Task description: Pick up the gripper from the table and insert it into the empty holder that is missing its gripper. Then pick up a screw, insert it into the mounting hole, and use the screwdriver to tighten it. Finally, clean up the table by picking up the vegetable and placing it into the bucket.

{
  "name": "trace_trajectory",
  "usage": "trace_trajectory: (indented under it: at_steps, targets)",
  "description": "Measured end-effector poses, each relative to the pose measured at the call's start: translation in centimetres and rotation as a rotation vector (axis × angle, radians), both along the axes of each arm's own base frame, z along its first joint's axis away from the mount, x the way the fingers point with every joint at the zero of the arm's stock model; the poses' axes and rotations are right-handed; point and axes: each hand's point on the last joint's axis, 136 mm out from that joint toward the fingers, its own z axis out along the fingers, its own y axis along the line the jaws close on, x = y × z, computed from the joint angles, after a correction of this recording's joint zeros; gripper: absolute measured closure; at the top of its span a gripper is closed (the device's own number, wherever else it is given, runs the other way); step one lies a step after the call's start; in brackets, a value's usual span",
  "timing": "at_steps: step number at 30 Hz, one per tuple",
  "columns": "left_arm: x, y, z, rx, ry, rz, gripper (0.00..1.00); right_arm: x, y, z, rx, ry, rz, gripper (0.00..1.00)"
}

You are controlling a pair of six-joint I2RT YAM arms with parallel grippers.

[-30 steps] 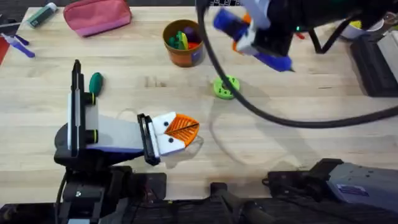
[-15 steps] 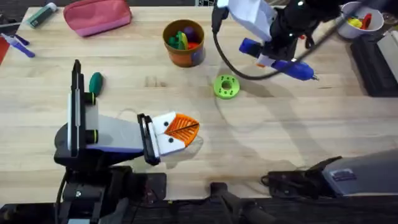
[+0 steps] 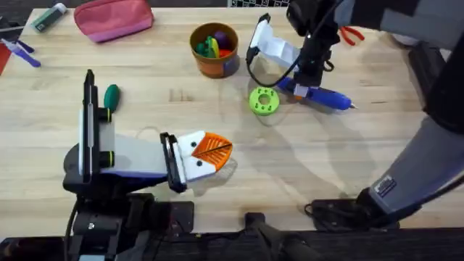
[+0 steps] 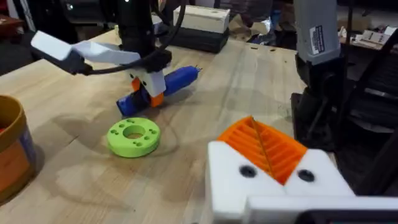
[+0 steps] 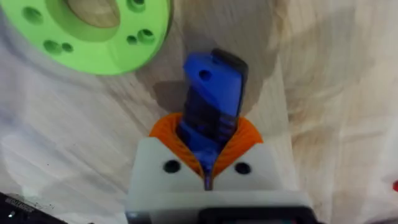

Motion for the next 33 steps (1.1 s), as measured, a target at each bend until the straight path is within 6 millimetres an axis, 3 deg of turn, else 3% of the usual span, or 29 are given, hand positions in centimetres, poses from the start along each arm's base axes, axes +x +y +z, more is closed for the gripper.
trace_trajectory:
  at_steps: [3, 4, 5, 10, 11, 17, 21, 25, 31, 32, 33]
  targets:
    - [0.0, 0.0, 0.0, 0.000, 0.000, 0.000, 0.981, 0.0, -0.1, -0.4, -0.003, 0.010, -0.002, 0.976]
    - [0.0, 0.0, 0.0, 0.000, 0.000, 0.000, 0.981, 0.0, -0.1, -0.4, -0.004, 0.007, -0.003, 0.920]
    - [0.0, 0.0, 0.0, 0.000, 0.000, 0.000, 0.981, 0.0, -0.1, -0.3, -0.005, 0.007, -0.002, 0.817]
    - [0.0, 0.0, 0.0, 0.000, 0.000, 0.000, 0.981, 0.2, -0.2, -0.2, -0.011, 0.000, 0.003, 0.089]
    - [0.0, 0.0, 0.0, 0.000, 0.000, 0.000, 0.981, 0.3, -0.2, -0.2, -0.012, -0.001, 0.006, 0.030]
    - [0.0, 0.0, 0.0, 0.000, 0.000, 0.000, 0.981, 0.3, -0.2, 0.3, -0.008, -0.013, 0.005, 0.007]
    - [0.0, 0.0, 0.0, 0.000, 0.000, 0.000, 0.981, 0.7, -0.1, 2.6, 0.012, -0.080, -0.008, 0.008]
    - [0.0, 0.0, 0.0, 0.000, 0.000, 0.000, 0.981, 0.9, 0.5, 6.7, 0.075, -0.190, -0.020, 0.008]
    - [0.0, 0.0, 0.0, 0.000, 0.000, 0.000, 0.981, 1.7, 2.3, 15.1, 0.274, -0.460, -0.107, 0.009]
    - [0.0, 0.0, 0.0, 0.000, -0.001, 0.000, 0.970, 1.7, 2.7, 16.4, 0.320, -0.498, -0.134, 0.009]
    - [0.0, 0.0, 0.0, 0.001, -0.003, 0.000, 0.894, 1.6, 3.1, 17.7, 0.367, -0.533, -0.162, 0.009]
